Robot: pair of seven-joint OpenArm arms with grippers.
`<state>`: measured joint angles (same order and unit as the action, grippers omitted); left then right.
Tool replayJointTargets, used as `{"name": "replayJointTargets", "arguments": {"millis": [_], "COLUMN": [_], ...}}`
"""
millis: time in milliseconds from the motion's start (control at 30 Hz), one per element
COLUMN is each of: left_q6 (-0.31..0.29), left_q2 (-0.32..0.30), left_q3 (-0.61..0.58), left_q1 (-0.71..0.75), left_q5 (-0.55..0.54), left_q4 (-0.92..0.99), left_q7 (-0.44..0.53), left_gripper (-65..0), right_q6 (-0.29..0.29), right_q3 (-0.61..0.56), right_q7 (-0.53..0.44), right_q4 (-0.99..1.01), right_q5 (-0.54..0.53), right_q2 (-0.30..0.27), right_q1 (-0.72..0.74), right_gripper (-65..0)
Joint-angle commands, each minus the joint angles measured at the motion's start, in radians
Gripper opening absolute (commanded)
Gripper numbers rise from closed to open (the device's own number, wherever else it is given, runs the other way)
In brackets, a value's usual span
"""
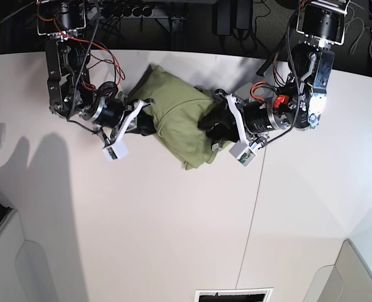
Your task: Layout the t-shirt on the table in an organized manner, then fold the t-shirt properly
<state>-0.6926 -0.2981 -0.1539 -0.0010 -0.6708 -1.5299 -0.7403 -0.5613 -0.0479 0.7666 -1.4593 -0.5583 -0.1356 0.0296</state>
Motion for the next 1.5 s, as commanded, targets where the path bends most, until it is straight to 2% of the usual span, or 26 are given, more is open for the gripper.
{"name": "replayJointTargets", "arguments": {"millis": [0, 167, 333, 533, 733, 967, 1067, 1267, 1467], "left_q6": [-0.006, -0.006, -0.006, -0.006, -0.006, -0.006, -0.006, -0.006, -0.006], "left_q2": [-0.004, -0.004, -0.004, -0.016, -0.12, -0.235, -0.254, -0.256, -0.256], "left_q3": [0.003, 0.003, 0.003, 0.007, 0.011, 0.027, 0.098, 0.32, 0.433], "left_q1": [-0.029, -0.069, -0.069, -0.068, -0.055, 0.045, 0.124, 0.297, 0.401], "left_q5": [-0.019, -0.023, -0.036, -0.134, -0.274, -0.314, -0.321, -0.373, -0.377], "left_q4": [-0.002, 0.039, 0.039, -0.003, -0.13, -0.198, -0.238, -0.298, -0.297], "left_q7": [0.019, 0.02, 0.026, -0.022, -0.107, -0.132, -0.132, -0.132, -0.132], "left_gripper": [-43.1, -43.1, -43.1, -43.1, -43.1, -43.1, -43.1, -43.1, -43.1], "right_q6": [-0.012, -0.011, -0.011, -0.011, -0.011, -0.011, -0.012, -0.012, -0.015], "right_q3": [0.0, 0.0, 0.0, 0.021, 0.111, 0.124, 0.116, 0.06, -0.017], "right_q7": [0.005, 0.005, 0.005, 0.015, 0.062, 0.1, 0.098, 0.097, 0.094], "right_q4": [-0.039, -0.163, -0.222, -0.238, -0.279, -0.278, -0.278, -0.278, -0.278], "right_q5": [-0.018, -0.055, -0.055, -0.051, -0.063, -0.15, -0.163, -0.157, -0.148], "right_q2": [0.0, 0.001, 0.0, 0.0, 0.0, 0.001, 0.006, 0.047, 0.067], "right_q1": [-0.016, -0.12, -0.16, -0.16, -0.16, -0.179, -0.202, -0.239, -0.241], "right_gripper": [-65.0, -65.0, -65.0, -65.0, -65.0, -65.0, -65.0, -65.0, -65.0]}}
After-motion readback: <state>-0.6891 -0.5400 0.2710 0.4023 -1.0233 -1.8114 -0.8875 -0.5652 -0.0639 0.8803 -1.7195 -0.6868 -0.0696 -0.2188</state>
